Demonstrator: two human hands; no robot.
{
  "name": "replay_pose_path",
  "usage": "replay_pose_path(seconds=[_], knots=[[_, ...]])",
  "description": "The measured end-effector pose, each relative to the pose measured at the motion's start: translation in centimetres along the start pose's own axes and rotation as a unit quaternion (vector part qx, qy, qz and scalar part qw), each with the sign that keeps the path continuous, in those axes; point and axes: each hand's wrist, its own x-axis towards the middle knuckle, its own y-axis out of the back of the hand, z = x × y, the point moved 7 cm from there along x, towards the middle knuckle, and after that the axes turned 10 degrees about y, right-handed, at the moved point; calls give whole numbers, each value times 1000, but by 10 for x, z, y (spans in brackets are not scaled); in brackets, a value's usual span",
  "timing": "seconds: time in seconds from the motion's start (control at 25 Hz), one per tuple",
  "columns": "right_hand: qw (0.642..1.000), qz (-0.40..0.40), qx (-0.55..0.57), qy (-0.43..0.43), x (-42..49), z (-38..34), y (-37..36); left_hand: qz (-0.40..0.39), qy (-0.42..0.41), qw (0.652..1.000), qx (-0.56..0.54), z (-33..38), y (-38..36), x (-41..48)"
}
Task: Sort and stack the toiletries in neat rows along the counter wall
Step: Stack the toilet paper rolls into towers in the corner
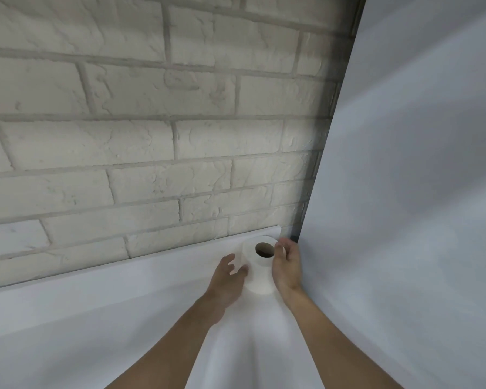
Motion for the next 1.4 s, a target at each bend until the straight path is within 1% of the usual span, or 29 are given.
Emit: replay_pose_path(seconds=[0.12, 0.32, 0.4, 0.52, 0.64, 0.8, 0.92, 1.04, 1.12, 1.32, 1.4], knots=[[998, 9, -42, 49, -3, -24, 2, 14, -9, 1000, -2, 4, 15, -15], [989, -27, -75, 128, -33, -82, -8, 37, -65, 997, 28, 13, 42, -54], [984, -56, -79, 148, -50, -98, -20, 51, -93, 993, 54, 18, 53, -75], [980, -121, -72, 141, -84, -117, -40, 77, -134, 983, 102, 23, 78, -107], [966, -184, -87, 161, -124, -138, -60, 103, -175, 970, 134, 19, 112, -139], [948, -254, -96, 167, -174, -162, -88, 146, -223, 943, 200, 10, 162, -183], [920, -328, -139, 163, -216, -168, -115, 174, -230, 927, 240, -5, 207, -214], [897, -381, -157, 158, -260, -173, -142, 204, -232, 909, 279, -24, 257, -245], [882, -408, -169, 161, -290, -179, -162, 214, -226, 896, 317, -38, 287, -264], [837, -485, -191, 168, -362, -183, -212, 236, -192, 848, 433, -73, 359, -304], [824, -506, -194, 167, -390, -181, -231, 250, -177, 818, 487, -87, 387, -319]])
